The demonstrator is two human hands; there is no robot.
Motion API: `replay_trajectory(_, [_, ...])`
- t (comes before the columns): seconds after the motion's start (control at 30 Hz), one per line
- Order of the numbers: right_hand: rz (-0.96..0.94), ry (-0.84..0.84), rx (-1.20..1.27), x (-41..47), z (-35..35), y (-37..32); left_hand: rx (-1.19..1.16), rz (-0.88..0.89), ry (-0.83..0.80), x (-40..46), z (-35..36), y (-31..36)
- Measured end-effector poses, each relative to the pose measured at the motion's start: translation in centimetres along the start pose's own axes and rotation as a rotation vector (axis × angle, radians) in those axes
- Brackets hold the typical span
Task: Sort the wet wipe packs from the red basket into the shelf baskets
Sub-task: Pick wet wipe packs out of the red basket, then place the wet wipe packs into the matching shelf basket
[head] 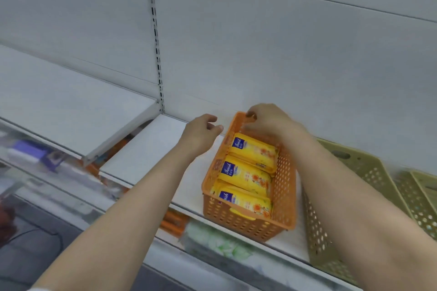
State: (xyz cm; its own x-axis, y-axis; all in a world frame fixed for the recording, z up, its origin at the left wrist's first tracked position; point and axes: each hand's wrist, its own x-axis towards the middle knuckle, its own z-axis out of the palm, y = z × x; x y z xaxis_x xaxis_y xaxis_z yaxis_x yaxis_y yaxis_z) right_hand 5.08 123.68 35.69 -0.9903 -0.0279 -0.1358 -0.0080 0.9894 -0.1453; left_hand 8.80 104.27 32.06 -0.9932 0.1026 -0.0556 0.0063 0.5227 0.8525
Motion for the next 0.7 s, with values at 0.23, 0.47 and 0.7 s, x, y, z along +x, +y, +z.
replay_trajectory(0.23, [-0.226,0.215,-0.083,-1.0,-5.6,-11.1,0.280,0.145,0.271,-0.7,-13.1,-3.0])
replay_trajectory(0.47, [-0.493,0.358,0.051,-2.1,-2.4,-29.1,0.492,0.151,0.530,-6.0,-29.5,-12.6])
replay_trajectory(0.7, [-0.734,0.286,0.173,-0.5,7.4,-48.1,0.581,-0.016,0.585,-12.6,-41.5,-26.3])
